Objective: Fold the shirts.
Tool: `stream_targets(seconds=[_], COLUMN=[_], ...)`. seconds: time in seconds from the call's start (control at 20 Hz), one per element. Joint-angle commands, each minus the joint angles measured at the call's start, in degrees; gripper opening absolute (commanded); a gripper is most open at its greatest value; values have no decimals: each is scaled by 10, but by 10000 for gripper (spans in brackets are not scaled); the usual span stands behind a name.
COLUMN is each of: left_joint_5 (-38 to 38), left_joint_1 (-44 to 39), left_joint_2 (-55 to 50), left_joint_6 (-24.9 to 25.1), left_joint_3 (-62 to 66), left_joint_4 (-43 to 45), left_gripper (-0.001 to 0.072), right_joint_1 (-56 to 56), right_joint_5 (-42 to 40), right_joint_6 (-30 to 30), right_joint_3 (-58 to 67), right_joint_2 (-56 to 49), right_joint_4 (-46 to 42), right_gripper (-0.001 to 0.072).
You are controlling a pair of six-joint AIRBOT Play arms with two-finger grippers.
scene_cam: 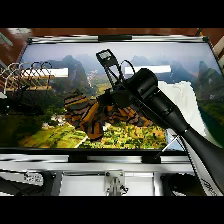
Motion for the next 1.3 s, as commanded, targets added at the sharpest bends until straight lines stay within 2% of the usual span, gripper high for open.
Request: stream_targets(seconds=[0.0,0.1,0.15,0.5,0.7,0.9,1.0,1.1,1.25], left_joint_5=[-2,0,0,3,5,0,-26,-89,-165], left_joint_1=[-3,-3,-2,-2,-1,-10,-43,-104,-237], left_joint_2=[-9,-9,-9,62,124,214,282,348,455], left_joint_6=[-10,-7,-11,-32,-88,-140,-150,-151,-207], left_joint_3=[0,0,0,4,39,57,57,52,-26], left_joint_4=[1,-11,-17,-29,-27,-29,-30,-28,50], left_gripper=[303,88,41,36,36,35,35,35,34], right_joint_1=[0,0,0,0,0,0,0,0,-7], right_joint_5=[-1,0,0,0,-4,-44,-64,-67,-68], right_joint_6=[2,2,2,2,6,15,18,22,21], right_joint_3=[0,0,0,0,0,0,0,0,0], right_joint_2=[0,0,0,0,0,1,1,1,1], right_joint_4=[0,-2,-2,-17,-22,-68,-88,-102,-122], right_gripper=[53,53,53,53,53,53,53,53,53])
